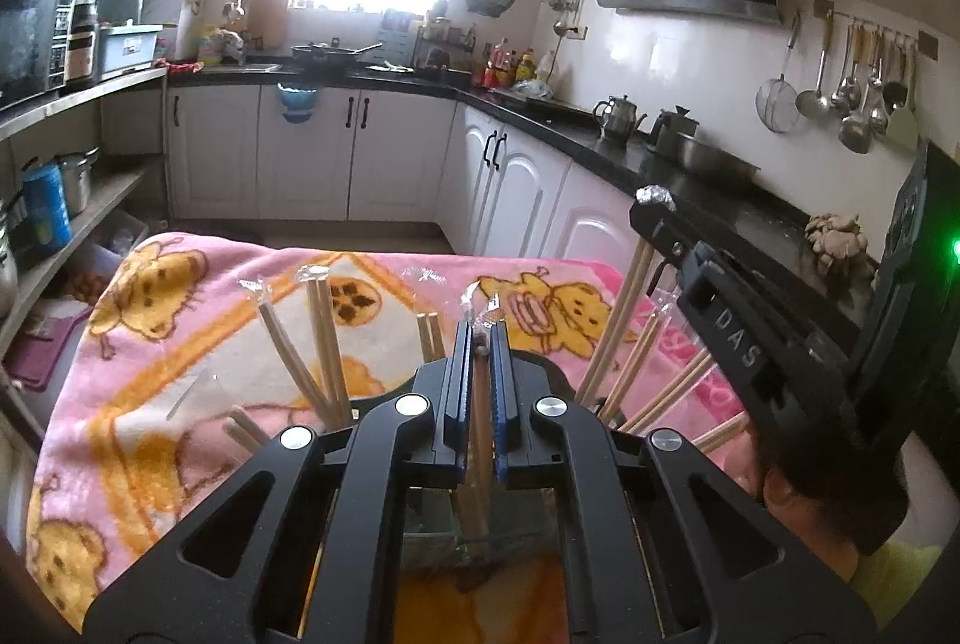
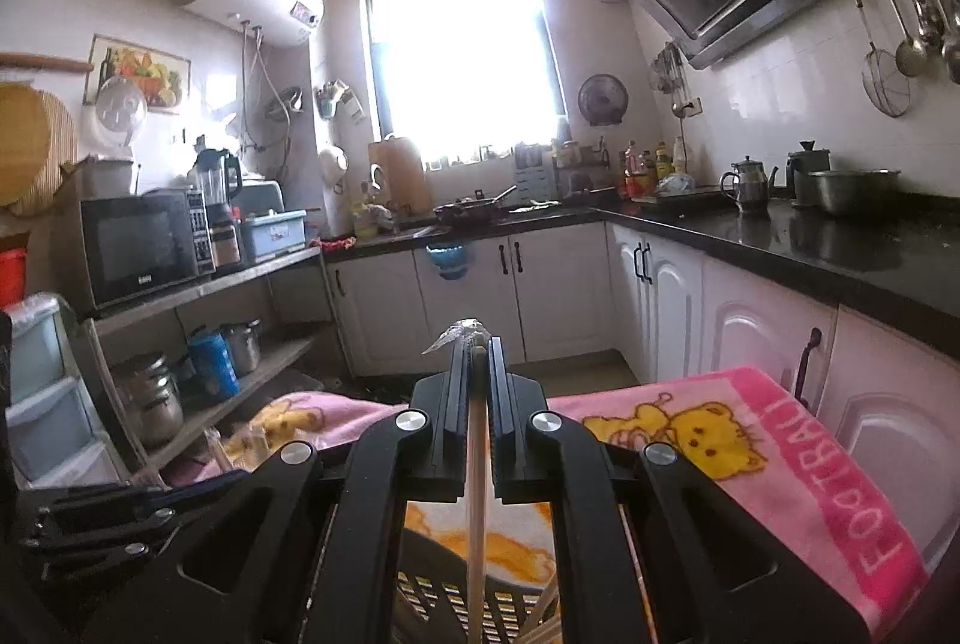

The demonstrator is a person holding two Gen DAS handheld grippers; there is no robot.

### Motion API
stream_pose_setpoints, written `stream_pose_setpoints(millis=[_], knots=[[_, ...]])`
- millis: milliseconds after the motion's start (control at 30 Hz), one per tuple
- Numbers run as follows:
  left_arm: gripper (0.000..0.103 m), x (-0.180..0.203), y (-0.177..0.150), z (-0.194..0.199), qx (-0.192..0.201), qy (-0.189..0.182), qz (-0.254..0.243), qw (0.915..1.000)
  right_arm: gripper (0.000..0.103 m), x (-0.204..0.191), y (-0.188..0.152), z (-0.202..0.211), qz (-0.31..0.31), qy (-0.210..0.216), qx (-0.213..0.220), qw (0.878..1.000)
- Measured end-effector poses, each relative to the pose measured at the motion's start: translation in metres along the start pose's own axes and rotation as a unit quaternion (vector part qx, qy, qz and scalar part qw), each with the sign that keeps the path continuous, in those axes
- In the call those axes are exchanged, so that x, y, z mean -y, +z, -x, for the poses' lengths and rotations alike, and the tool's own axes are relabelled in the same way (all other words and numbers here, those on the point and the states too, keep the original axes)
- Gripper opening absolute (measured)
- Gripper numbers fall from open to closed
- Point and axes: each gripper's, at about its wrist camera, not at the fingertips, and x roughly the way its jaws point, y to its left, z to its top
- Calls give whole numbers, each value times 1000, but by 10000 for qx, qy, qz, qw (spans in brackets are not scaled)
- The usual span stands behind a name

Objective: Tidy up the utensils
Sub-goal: 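Lower the chopstick into the caddy and open the left tool while the right tool releases its chopstick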

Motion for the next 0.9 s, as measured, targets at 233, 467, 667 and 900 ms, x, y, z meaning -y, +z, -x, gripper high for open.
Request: stream_pose_setpoints(millis=[233,467,667,900], knots=[[1,-2,-3,-1,-97,73,16,9999,7,-1,-14,-7,41,-30,-385,9992],[1,-2,-6,-2,-200,93,41,9997,14,-1,-16,-2,98,60,-817,9966],[1,-2,-11,-2,-313,127,71,9994,30,3,-18,8,143,83,-1043,9944],[18,-4,-17,5,-409,206,76,9989,38,9,-16,23,155,83,-1111,9937]])
